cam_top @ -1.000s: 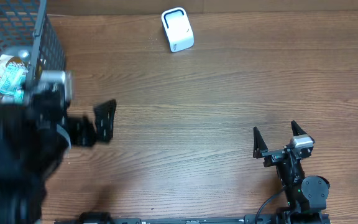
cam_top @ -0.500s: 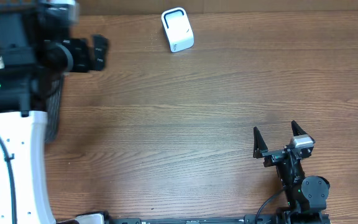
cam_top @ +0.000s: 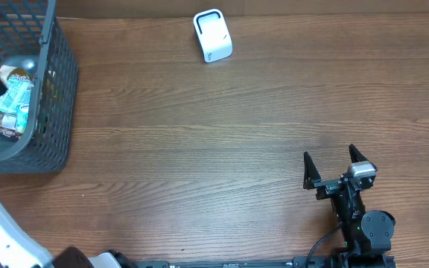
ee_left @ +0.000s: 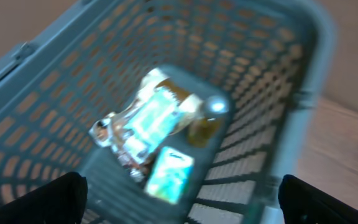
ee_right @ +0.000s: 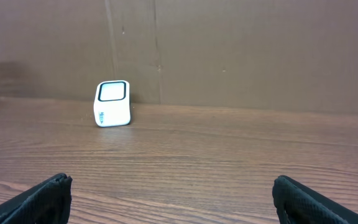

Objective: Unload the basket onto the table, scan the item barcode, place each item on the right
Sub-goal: 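Move the left gripper over the grey basket and reach down inside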

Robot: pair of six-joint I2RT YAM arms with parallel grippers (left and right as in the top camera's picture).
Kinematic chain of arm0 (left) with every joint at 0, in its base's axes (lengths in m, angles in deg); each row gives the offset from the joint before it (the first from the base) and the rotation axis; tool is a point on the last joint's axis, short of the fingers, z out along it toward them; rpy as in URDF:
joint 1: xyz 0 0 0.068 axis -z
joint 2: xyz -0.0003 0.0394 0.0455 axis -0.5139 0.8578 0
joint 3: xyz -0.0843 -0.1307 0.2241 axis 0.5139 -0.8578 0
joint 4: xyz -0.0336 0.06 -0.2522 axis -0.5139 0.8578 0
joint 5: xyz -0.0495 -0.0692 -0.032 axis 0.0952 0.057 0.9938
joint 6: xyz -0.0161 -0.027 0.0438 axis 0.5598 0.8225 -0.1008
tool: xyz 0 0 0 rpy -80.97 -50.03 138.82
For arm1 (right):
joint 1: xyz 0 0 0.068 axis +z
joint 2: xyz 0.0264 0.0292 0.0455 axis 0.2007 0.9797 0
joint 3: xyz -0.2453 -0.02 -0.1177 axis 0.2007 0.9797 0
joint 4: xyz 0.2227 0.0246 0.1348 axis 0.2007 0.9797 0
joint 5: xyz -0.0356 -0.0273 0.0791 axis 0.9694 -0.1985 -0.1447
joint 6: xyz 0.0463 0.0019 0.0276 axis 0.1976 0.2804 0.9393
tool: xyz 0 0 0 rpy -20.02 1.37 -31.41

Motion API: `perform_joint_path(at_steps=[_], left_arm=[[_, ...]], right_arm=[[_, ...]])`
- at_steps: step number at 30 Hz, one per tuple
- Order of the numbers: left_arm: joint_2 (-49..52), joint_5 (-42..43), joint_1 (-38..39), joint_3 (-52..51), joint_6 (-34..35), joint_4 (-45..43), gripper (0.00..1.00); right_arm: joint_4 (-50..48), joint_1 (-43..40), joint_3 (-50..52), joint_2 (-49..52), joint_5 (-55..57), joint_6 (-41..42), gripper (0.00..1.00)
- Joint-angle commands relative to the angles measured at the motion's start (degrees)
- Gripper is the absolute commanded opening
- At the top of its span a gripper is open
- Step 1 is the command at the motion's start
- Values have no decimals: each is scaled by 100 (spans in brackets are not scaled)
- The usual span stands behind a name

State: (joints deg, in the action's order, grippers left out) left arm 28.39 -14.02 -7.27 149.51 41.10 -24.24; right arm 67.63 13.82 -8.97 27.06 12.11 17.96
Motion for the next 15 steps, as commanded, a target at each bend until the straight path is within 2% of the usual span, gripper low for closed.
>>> perform_joint_path(at_steps=[1, 8, 12, 15], left_arm=[[584, -11, -190, 85, -461, 125, 100], [1554, 37, -214, 85, -1075, 376, 99], [2026, 603, -214, 85, -1526, 426, 99], [2312, 723, -208, 85, -1735, 470, 100]], right_arm=[[-28, -7, 59, -42, -33, -11, 100], [-28, -7, 59, -42, -33, -11, 100], [-28, -7, 59, -42, -33, -9, 100], [-28, -7, 59, -39, -33, -11, 100]])
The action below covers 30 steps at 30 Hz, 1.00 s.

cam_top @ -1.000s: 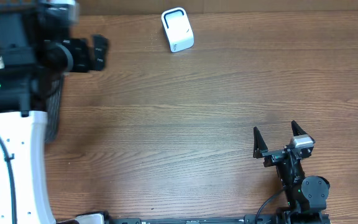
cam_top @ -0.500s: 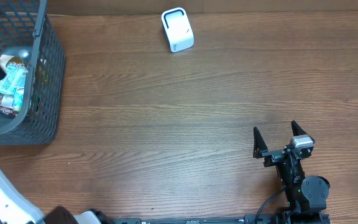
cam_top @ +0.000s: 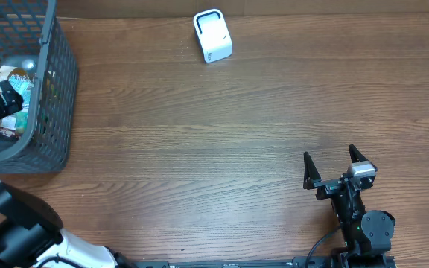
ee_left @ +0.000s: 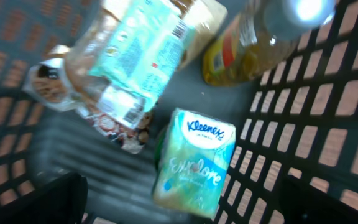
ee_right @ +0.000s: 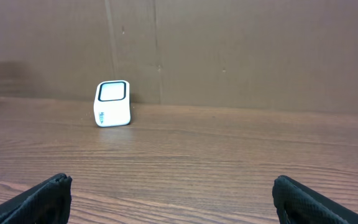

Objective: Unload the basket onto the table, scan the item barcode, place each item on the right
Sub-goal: 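Move the left gripper over the grey basket and reach down inside, then grasp the green-lidded jar in the basket with the left gripper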

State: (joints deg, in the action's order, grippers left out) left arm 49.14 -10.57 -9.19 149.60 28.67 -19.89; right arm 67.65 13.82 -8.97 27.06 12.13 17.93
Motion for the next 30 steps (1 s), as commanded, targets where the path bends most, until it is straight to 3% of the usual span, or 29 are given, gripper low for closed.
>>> perform_joint_path(at_steps=[1, 30], left_arm=[[319, 400, -7, 76, -542, 48, 100], [1655, 31, 267, -15, -841, 120, 98]], right_arm=[[-28, -7, 59, -42, -35, -7, 100], [-31, -7, 59, -42, -35, -9, 100]])
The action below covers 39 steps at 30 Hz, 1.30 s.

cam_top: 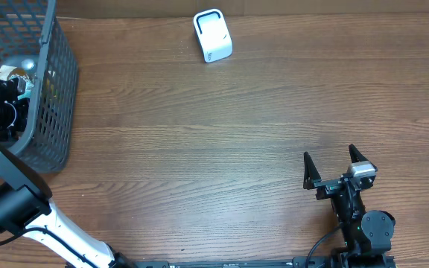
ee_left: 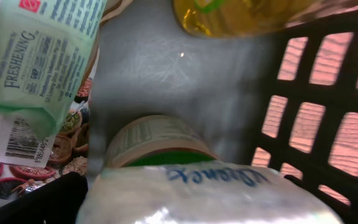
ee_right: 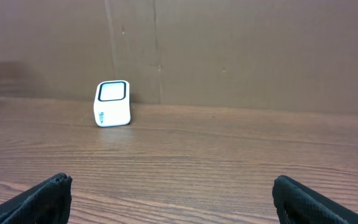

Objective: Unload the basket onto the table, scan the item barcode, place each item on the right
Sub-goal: 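Grasp the green-lidded jar in the basket with the left gripper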

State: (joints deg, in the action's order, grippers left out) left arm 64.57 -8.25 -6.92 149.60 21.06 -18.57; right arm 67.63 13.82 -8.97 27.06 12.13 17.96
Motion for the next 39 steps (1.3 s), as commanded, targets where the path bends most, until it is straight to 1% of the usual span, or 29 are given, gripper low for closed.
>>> perform_joint_path(at_steps=[1, 3, 5, 10, 12, 14, 18, 23, 33, 36, 39], left_arm=[[131, -201, 37, -15, -81, -15, 95], [140, -201, 37, -15, -79, -15, 89], [142, -201, 39, -15, -79, -17, 77], [142, -203, 37, -15, -33, -2, 63], [142, -203, 39, -15, 26, 9, 63], [142, -203, 39, -15, 70, 15, 66], [142, -219, 39, -15, 70, -20, 68], [142, -496, 39, -15, 221, -26, 75], [144, -490, 103, -125, 260, -57, 76], [144, -494, 151, -129, 260, -81, 67], [144, -481, 155, -127, 262, -79, 60]], right_arm=[[-28, -7, 59, -39, -35, -9, 100], [-28, -7, 59, -42, -35, -11, 100], [-26, -7, 59, -39, -35, -9, 100], [-26, -7, 59, -42, -35, -11, 100], [-28, -7, 59, -42, -35, -11, 100], [-26, -7, 59, -42, -35, -11, 100], [-28, -7, 59, -42, -35, -11, 100], [-26, -7, 59, -42, -35, -11, 100], [-28, -7, 59, -42, -35, -9, 100], [-28, -7, 59, -42, -35, -11, 100], [-26, -7, 59, -42, -35, -9, 100]])
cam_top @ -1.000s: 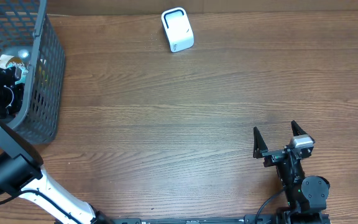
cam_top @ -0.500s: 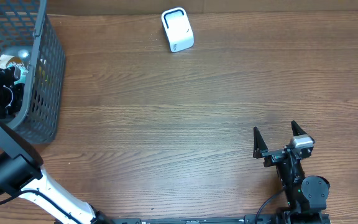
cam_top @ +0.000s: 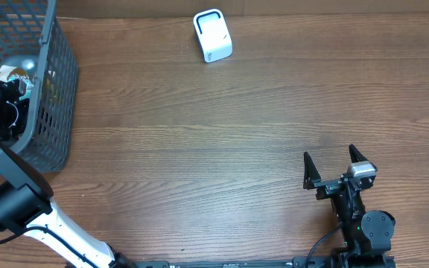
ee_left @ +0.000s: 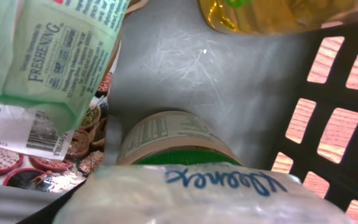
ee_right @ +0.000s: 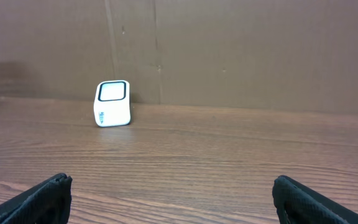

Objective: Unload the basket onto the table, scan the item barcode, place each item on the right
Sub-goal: 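Grasp the green-lidded jar in the basket with the left gripper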

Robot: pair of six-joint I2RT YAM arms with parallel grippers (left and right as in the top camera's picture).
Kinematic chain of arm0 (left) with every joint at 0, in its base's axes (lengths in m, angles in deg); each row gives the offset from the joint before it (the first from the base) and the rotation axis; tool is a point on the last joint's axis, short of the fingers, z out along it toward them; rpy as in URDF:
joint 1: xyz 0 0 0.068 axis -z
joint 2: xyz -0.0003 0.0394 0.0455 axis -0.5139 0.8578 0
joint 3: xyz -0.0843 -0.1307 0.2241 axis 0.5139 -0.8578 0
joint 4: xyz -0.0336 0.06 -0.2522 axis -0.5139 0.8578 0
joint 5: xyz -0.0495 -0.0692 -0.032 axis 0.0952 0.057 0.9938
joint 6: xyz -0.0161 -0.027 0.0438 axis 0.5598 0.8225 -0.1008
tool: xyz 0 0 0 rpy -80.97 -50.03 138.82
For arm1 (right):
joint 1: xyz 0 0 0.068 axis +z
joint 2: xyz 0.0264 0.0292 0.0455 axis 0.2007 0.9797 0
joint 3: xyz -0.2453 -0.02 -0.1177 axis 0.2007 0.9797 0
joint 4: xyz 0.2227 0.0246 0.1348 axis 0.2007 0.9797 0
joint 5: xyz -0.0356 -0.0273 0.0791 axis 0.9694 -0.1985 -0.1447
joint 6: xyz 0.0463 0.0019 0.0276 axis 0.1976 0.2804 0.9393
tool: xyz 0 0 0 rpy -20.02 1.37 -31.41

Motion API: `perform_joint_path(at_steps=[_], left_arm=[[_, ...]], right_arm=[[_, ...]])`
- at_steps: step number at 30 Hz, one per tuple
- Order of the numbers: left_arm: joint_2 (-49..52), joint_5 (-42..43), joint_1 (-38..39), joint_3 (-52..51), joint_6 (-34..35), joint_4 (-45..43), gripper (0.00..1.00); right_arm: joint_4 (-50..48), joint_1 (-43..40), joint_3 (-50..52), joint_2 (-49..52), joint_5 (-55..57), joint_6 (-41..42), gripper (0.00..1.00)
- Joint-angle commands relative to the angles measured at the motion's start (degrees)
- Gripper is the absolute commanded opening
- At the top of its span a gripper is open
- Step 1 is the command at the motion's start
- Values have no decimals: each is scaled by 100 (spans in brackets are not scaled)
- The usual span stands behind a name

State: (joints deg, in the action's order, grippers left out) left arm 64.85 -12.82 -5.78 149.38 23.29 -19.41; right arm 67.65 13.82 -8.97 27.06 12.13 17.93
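Observation:
Deep in the grey mesh basket point(cam_top: 56, 89) at the table's far left, my left gripper point(cam_top: 7, 112) is shut on a soft Kleenex tissue pack point(ee_left: 197, 193). The pack fills the bottom of the left wrist view and hides most of both fingers. It rests over a green-rimmed can point(ee_left: 166, 134). The white barcode scanner point(cam_top: 213, 35) stands at the back middle of the table, and it is also in the right wrist view point(ee_right: 113, 103). My right gripper point(cam_top: 339, 165) stays open near the front right, holding nothing.
The basket also holds a pale green bag point(ee_left: 48, 50) lying on a printed packet with a barcode point(ee_left: 23, 140), and a yellow oil bottle point(ee_left: 278, 15). Its mesh wall point(ee_left: 328, 124) stands close on the right. A brown cardboard wall point(ee_right: 229, 50) backs the table.
The left wrist view has shifted slightly and the tissue pack looks larger. The left finger has moved inward from the frame's corner, against the pack. The right arm has not moved.
My left gripper was open above the basket, looking down at its contents. Then it was lower, over the tissue pack. Then it straddled the pack close up, and now it is shut on it inside the basket. The right arm stayed still throughout.

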Motion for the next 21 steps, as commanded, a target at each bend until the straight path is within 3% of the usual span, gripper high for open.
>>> perform_joint_path(at_steps=[1, 13, 16, 21], left_arm=[[116, -24, 42, -105, 42, 4, 59], [-22, -57, 42, 48, 369, 94, 35], [-234, -221, 42, 216, 542, 140, 27], [-850, -315, 39, 413, 780, 107, 22]], right_arm=[[-31, -7, 59, -39, -35, -9, 100], [-31, -7, 59, -42, -35, -7, 100], [-28, -7, 59, -42, -35, -9, 100], [-31, -7, 59, -42, -35, -7, 100]])
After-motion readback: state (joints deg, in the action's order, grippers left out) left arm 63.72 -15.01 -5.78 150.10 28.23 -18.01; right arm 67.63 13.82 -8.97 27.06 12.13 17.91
